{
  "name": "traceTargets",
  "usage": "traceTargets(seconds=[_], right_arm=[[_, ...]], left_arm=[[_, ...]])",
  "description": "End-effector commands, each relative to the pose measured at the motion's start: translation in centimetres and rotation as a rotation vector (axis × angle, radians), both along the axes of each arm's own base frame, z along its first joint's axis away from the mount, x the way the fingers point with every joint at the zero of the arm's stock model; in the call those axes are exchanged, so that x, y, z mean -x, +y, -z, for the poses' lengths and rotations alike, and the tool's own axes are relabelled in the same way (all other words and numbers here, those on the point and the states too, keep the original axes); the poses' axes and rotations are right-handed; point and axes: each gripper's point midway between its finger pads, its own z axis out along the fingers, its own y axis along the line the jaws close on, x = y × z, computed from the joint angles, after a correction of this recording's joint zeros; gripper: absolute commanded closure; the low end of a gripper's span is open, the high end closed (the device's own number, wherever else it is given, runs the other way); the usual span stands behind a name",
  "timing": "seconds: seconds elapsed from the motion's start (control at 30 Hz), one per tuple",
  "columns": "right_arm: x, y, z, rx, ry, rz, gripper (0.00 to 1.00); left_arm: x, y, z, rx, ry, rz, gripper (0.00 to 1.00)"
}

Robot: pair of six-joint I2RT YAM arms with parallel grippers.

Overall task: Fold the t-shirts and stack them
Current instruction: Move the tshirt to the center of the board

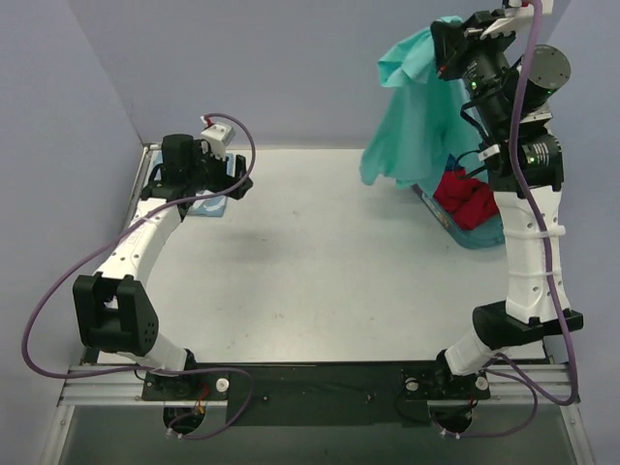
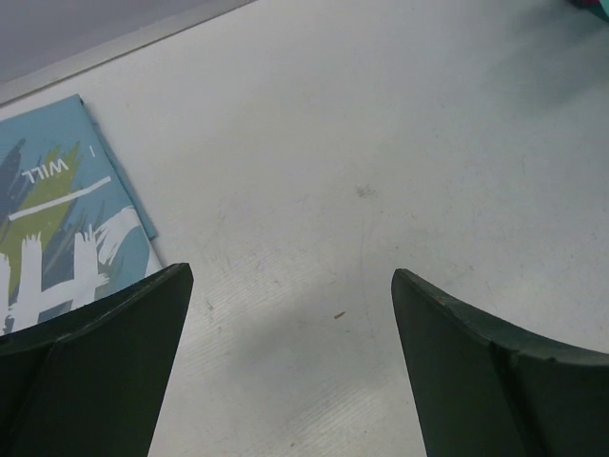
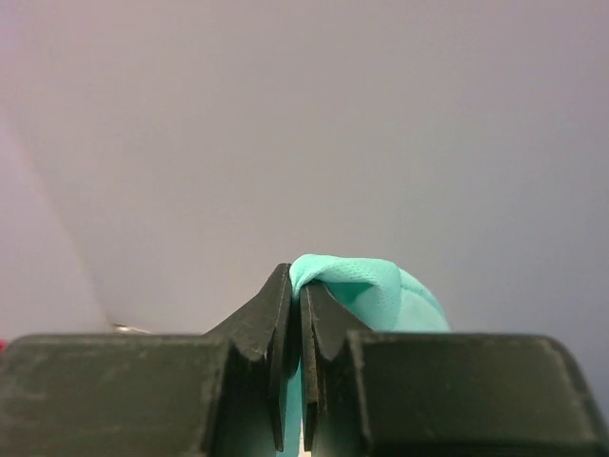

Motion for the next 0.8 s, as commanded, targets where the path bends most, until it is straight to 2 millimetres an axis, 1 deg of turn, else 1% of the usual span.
traceTargets(seconds=[0.0, 0.03, 0.07, 0.1, 0.13, 0.17, 0.2, 0.23, 0.27, 0.3, 0.33, 0.37, 0.4, 0.43, 0.47, 0.5, 0.53, 0.6, 0.63, 0.67, 0.7, 0.73, 0.77], right_arm=[[6.3, 8.0, -7.6, -0.001, -0.289, -0.351, 1.0], [7.9, 9.4, -8.7, -0.012, -0.337, -0.409, 1.0], [8.2, 10.0, -8.5, -0.026, -0.334, -0.439, 1.0], [9.1, 10.7, -9.0, -0.035, -0.359, -0.475, 1.0], [8.7, 11.2, -8.2, -0.054, -0.333, -0.497, 1.0], [8.9, 11.2, -8.3, -0.066, -0.339, -0.505, 1.0], [7.8, 11.6, -6.5, -0.072, -0.291, -0.507, 1.0], [6.6, 11.8, -4.3, -0.077, -0.228, -0.492, 1.0], [6.3, 11.7, -3.5, -0.079, -0.201, -0.486, 1.0], [4.6, 12.0, 0.0, -0.081, -0.106, -0.485, 1.0], [4.3, 12.3, 2.0, -0.08, -0.046, -0.502, 1.0], [3.0, 12.2, 5.3, -0.091, 0.044, -0.506, 1.0], [2.9, 13.0, 7.8, -0.084, 0.112, -0.567, 1.0], [1.8, 12.8, 11.7, -0.108, 0.216, -0.58, 1.0], [2.1, 13.7, 14.2, -0.103, 0.286, -0.659, 1.0], [1.5, 13.5, 18.0, -0.12, 0.385, -0.675, 1.0], [1.9, 14.1, 20.9, -0.118, 0.478, -0.732, 1.0], [2.4, 14.4, 27.3, -0.091, 0.656, -0.767, 1.0], [3.2, 14.4, 30.4, -0.066, 0.747, -0.776, 1.0], [4.0, 14.2, 33.3, -0.068, 0.858, -0.779, 1.0], [4.3, 13.9, 35.1, -0.064, 0.91, -0.765, 1.0], [4.6, 13.3, 37.0, -0.077, 0.985, -0.736, 1.0], [5.1, 12.8, 38.9, -0.093, 1.041, -0.717, 1.0]], left_arm=[[-1.3, 0.3, -7.7, 0.004, -0.231, 0.022, 0.03], [-1.4, 0.5, -7.9, 0.001, -0.239, 0.026, 0.03], [-1.4, 0.7, -8.2, -0.011, -0.252, 0.03, 0.03], [-1.4, 0.7, -8.4, -0.014, -0.257, 0.04, 0.03], [-1.4, 0.9, -8.4, -0.022, -0.263, 0.042, 0.03], [-1.2, 0.8, -8.4, -0.023, -0.26, 0.05, 0.03], [-1.0, 0.8, -8.2, -0.031, -0.261, 0.062, 0.03], [-0.6, 0.7, -7.7, -0.037, -0.247, 0.082, 0.03], [-0.2, 0.8, -7.6, -0.043, -0.242, 0.09, 0.03], [0.3, 0.7, -6.9, -0.048, -0.223, 0.114, 0.03], [0.7, 1.1, -6.7, -0.055, -0.219, 0.12, 0.03], [1.4, 0.8, -5.6, -0.064, -0.195, 0.158, 0.03], [1.8, 1.0, -5.3, -0.072, -0.188, 0.175, 0.03], [2.7, 0.7, -3.8, -0.102, -0.167, 0.238, 0.03], [3.4, 0.3, -3.2, -0.113, -0.158, 0.279, 0.03], [4.4, 0.1, -1.5, -0.142, -0.127, 0.335, 0.03], [4.9, -0.2, -0.5, -0.156, -0.106, 0.367, 0.04], [6.1, -0.8, 2.0, -0.189, -0.045, 0.442, 0.08], [7.0, -0.9, 3.1, -0.21, -0.009, 0.479, 0.1], [7.2, -1.2, 4.3, -0.224, 0.026, 0.502, 0.11], [7.8, -1.6, 5.1, -0.241, 0.063, 0.534, 0.12], [7.6, -1.4, 6.6, -0.265, 0.11, 0.533, 0.12], [7.7, -1.7, 7.0, -0.286, 0.136, 0.56, 0.15]])
